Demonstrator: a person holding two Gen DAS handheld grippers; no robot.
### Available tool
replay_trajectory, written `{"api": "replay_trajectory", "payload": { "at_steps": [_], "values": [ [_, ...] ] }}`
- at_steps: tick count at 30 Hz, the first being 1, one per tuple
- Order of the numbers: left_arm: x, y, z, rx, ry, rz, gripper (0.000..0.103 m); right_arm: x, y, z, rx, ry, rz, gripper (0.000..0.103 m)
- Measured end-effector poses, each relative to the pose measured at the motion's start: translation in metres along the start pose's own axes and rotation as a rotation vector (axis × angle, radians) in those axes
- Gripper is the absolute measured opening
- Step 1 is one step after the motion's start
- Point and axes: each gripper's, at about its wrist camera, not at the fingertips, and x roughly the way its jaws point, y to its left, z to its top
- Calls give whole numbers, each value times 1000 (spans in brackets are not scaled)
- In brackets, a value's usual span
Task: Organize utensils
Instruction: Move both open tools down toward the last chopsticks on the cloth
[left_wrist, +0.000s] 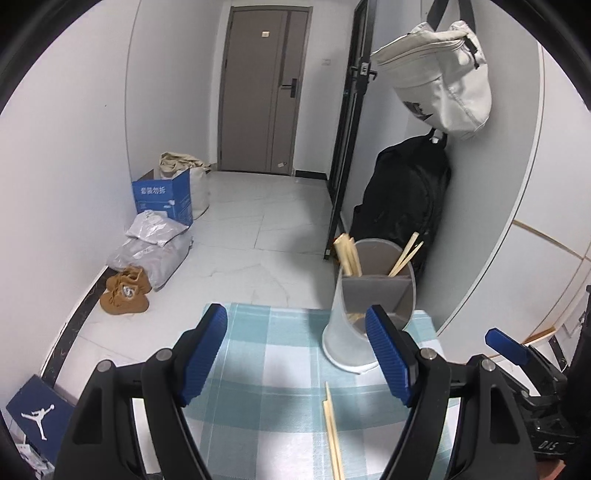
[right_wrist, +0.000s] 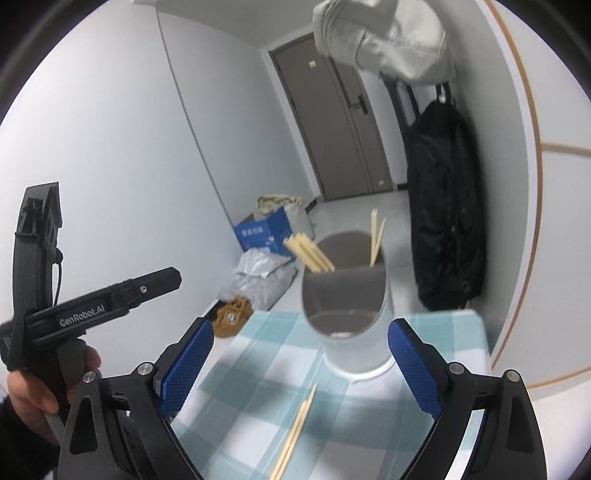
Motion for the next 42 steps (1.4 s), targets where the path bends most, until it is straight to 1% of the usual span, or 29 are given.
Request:
{"api": "replay_trajectory", "payload": {
  "at_steps": [5,8,13,16,18,21,25,26,28,31,33,35,36,42],
  "values": [
    [16,14,-22,-4,20,31,73,15,4,-17,-9,74,-35,96],
    [30,25,-33,-22,66,35,73,27,5,-26,-16,144,-38,96],
    [38,38,-40,-48,77,57,73,49,6,-37,-20,246,-56,95],
    [41,47,-42,-85,98,62,73,67,4,-44,-17,327,-61,93],
    [45,53,-42,-115,124,48,73,82,5,-50,-37,395,-63,85],
    [49,64,-42,-148,150,66,73,107,7,-61,-81,514,-87,51],
    [52,81,-42,-207,171,77,73,139,5,-78,-106,633,-139,38],
    [52,85,-41,-223,174,74,73,145,4,-82,-95,652,-137,32],
    [52,90,-42,-241,180,80,73,156,1,-88,-73,689,-128,30],
    [53,96,-44,-262,200,82,73,171,1,-96,-30,731,-144,27],
    [55,100,-43,-282,206,79,73,174,7,-95,-54,717,-164,26],
    [56,104,-43,-298,212,87,73,179,12,-97,-89,742,-185,24],
    [56,105,-43,-306,214,88,73,180,15,-96,-101,737,-192,23],
    [58,110,-43,-330,228,90,73,180,24,-96,-199,790,-247,23]
  ]
}}
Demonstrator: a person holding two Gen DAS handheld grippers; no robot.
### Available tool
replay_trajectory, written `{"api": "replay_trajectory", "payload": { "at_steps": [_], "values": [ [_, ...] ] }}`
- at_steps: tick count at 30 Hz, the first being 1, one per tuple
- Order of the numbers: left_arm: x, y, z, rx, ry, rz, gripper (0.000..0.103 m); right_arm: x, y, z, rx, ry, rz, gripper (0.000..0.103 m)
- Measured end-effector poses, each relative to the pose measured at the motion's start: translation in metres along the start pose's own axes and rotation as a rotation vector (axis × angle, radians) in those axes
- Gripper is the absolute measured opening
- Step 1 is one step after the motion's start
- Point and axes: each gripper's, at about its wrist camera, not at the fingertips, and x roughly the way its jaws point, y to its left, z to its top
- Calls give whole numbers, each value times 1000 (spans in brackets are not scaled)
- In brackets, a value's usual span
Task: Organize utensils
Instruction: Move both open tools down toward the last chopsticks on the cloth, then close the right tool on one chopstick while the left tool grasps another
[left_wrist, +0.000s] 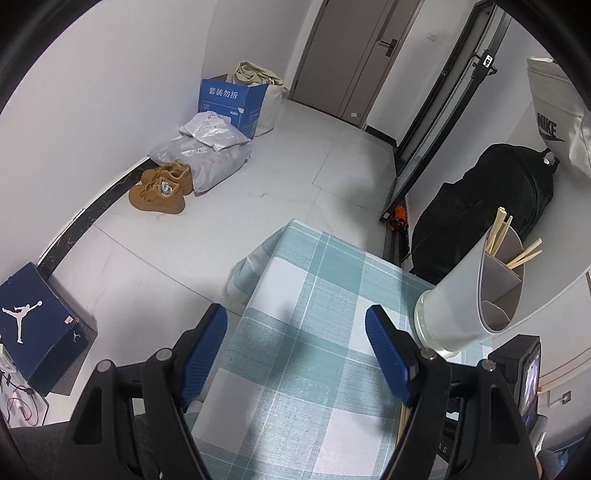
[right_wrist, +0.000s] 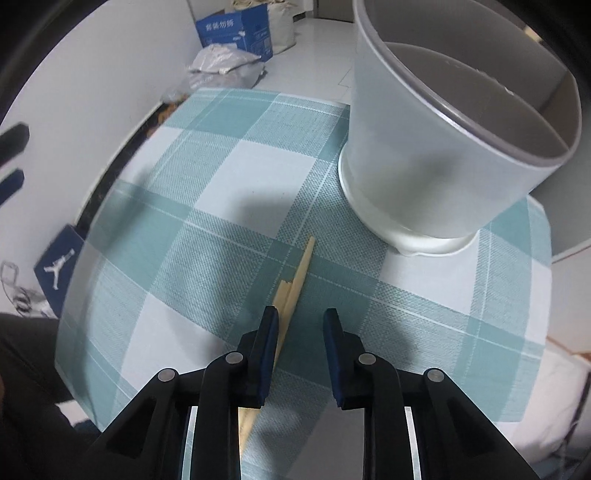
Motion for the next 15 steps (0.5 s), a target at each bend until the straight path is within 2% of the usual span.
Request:
{"api": "replay_trajectory", "payload": {
  "at_steps": [5,7,10,15],
  "values": [
    [2,0,2,-6,12,-3,73,-2,-8,1,-7,29,15,22],
    [2,1,2,-6,13,-4,73,0,-4,6,-20,50,-18,23],
    [2,2,2,-7,18,-2,73,5,8,17,-34,42,-42,23],
    [4,7,2,-8,23,16,73,5,6,26,11,39,-22,22]
  ]
}}
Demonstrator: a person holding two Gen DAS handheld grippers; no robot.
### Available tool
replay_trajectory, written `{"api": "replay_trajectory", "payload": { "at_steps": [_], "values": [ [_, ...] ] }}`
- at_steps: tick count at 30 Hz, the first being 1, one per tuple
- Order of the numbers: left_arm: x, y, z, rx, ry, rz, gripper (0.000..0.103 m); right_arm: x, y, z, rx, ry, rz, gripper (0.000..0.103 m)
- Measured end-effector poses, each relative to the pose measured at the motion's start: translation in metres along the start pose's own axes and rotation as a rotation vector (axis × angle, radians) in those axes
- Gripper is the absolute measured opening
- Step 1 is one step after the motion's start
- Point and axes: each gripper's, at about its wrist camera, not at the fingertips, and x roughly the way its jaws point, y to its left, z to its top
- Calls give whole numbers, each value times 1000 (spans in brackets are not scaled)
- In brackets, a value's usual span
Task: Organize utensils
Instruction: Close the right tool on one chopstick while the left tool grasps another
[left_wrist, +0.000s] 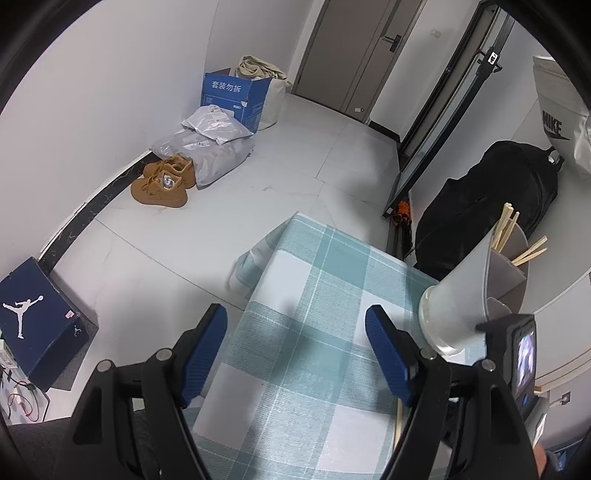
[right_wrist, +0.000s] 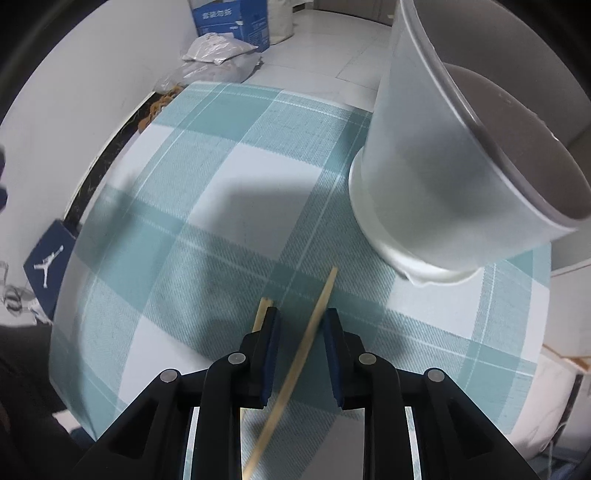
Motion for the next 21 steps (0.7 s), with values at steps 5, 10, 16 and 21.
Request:
{"api": "replay_trajectory", "payload": {
  "at_steps": [5,10,16,21],
  "values": [
    [4,3,-1,-2,13,18,73,-3,-14,-1,69,-26,33,5],
    [11,0,-7,35,26,50,73,-13,-39,-13,181,-79,142,5],
    [27,-21,-22,107,121,17,73,-51,-70,-38,273,-220,289,5],
    [39,-55,-48,231,221,-52,73,-84,-85,-61,252,-326,340,5]
  ]
}}
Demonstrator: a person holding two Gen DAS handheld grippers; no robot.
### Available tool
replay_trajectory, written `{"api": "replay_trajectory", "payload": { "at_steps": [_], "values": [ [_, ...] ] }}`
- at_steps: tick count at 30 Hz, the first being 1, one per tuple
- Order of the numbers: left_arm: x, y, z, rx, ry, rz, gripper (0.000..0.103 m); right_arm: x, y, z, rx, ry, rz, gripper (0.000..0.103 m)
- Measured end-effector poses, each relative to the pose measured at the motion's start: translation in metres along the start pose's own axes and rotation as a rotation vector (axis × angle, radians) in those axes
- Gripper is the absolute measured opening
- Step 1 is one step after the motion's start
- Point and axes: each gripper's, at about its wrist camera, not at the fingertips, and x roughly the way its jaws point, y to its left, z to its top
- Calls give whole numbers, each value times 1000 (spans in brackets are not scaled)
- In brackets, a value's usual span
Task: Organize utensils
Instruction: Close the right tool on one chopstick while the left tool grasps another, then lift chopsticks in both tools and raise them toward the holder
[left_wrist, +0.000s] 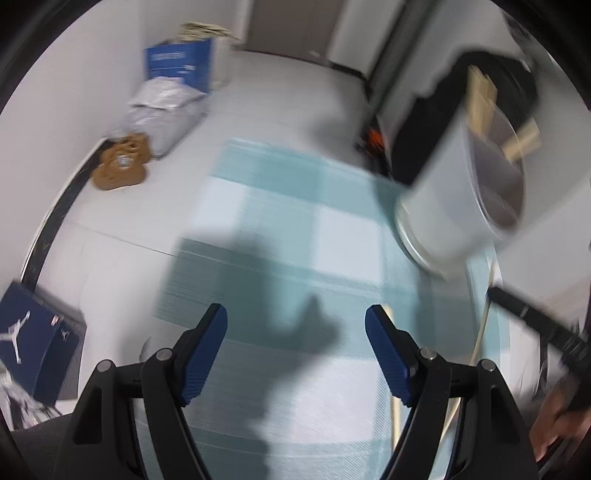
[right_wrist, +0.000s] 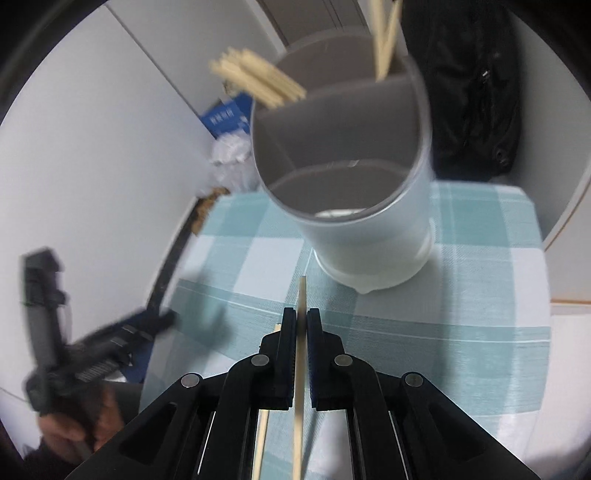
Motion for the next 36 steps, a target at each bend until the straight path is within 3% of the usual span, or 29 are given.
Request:
{"api": "replay_trajectory", "payload": {
  "at_steps": [6,10,16,25,27,32,36],
  "values": [
    [18,-42,-18,153,82,14,73,-29,-24,1,73,-103,94,5],
    [27,-45,-16,155,138,-2,73,-44,-28,-9,67,-157,108,5],
    [36,-55,-11,176,174,55,71,-50,-37,-12,75,-194,123,5],
    [48,-67,-8,204,246,137,29,-69,-47,-8,69,-261,89,5],
    [47,-68,-8,216,266,137,10,-72,-49,-7,80,-267,94,5],
    [51,-80,-9,249,265,163,2,-78,-53,-8,83,-288,91,5],
    [48,-83,-9,227,237,122,2,-82,-54,-8,79,-302,91,5]
  ]
}}
